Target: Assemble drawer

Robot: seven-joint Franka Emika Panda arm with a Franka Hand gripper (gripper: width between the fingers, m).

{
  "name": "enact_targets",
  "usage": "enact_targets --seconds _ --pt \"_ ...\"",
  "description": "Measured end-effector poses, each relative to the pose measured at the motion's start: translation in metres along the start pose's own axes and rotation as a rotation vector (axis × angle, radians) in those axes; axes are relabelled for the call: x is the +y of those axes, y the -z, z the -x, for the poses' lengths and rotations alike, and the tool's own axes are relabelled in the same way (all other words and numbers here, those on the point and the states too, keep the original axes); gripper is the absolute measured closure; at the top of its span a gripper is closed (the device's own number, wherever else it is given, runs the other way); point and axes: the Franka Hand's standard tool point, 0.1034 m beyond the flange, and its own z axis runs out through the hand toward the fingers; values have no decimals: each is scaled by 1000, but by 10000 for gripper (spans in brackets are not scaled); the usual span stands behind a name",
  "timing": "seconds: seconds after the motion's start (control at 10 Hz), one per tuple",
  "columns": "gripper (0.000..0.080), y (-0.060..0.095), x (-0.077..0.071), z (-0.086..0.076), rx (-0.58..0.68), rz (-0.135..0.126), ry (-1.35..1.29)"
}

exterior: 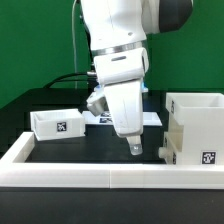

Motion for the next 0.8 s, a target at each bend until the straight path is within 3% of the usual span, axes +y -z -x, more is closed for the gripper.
enact_targets --seconds 0.4,0.5,0.6,0.7,0.8 --pt "151 17 -39 8 -36 26 -54" --pt "151 26 -42 9 -45 35 -54" --pt "151 27 -42 11 -45 20 -38" --pt "151 19 -38 11 -34 -12 -39" --pt "151 18 -36 11 -33 -4 -64"
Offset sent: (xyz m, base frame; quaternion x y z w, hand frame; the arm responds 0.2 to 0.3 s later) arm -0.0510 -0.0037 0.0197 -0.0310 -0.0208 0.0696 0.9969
